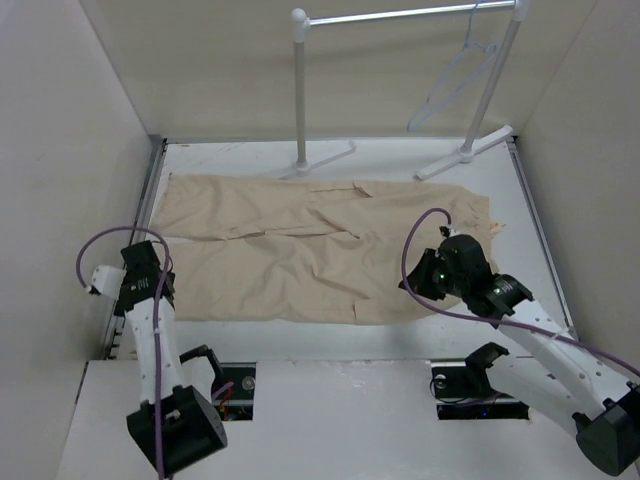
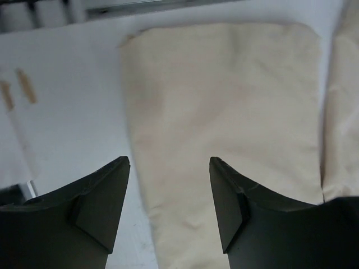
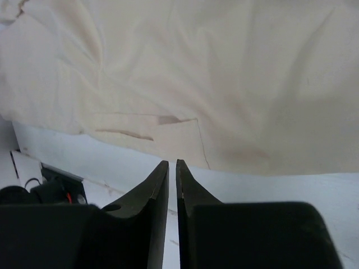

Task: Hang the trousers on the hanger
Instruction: Flatten out the trousers at the center of the board, then fold the trousers at the center of the board.

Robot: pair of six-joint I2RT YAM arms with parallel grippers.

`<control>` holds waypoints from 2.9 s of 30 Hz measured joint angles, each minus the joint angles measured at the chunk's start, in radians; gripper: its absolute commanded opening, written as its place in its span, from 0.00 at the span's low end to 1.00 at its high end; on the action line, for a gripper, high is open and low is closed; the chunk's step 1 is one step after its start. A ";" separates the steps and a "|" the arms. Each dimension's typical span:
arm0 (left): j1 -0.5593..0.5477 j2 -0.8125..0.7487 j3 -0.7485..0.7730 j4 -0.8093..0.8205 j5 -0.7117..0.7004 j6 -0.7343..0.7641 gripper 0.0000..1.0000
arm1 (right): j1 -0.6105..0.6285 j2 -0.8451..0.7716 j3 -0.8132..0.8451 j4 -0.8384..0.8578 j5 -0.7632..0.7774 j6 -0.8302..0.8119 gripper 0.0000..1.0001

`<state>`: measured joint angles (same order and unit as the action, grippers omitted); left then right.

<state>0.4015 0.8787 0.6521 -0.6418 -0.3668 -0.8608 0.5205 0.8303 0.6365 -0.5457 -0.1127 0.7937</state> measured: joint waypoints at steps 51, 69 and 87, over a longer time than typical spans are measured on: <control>0.039 0.093 -0.108 0.187 0.009 -0.125 0.00 | -0.634 0.347 0.023 -0.072 0.357 0.100 0.00; -0.121 0.356 0.439 0.150 -0.094 -0.111 0.00 | -0.618 0.471 0.531 -0.131 0.366 0.113 0.00; -0.251 1.281 1.232 0.321 -0.177 0.077 0.46 | -0.600 1.376 1.406 -0.158 0.325 0.117 0.54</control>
<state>0.1501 2.1597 1.8843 -0.3210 -0.5438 -0.7834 -0.0799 2.2066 2.0426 -0.7040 0.2119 0.9104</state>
